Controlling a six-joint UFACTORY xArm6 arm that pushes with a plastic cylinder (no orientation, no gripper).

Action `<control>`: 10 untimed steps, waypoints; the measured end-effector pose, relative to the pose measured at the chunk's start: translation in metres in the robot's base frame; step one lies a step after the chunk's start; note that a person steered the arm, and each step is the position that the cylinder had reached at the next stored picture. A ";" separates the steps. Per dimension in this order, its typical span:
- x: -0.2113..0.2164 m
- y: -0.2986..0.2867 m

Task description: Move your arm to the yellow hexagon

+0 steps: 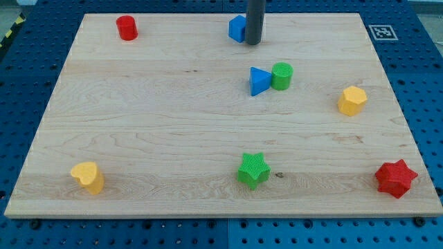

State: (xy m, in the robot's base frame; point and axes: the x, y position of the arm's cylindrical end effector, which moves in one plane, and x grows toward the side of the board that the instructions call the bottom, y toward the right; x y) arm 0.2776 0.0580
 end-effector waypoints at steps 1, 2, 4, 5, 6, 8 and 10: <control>0.003 0.017; 0.005 0.031; 0.028 0.100; 0.052 0.139; 0.064 0.165; 0.067 0.140; 0.072 0.129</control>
State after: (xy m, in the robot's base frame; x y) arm 0.3498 0.1866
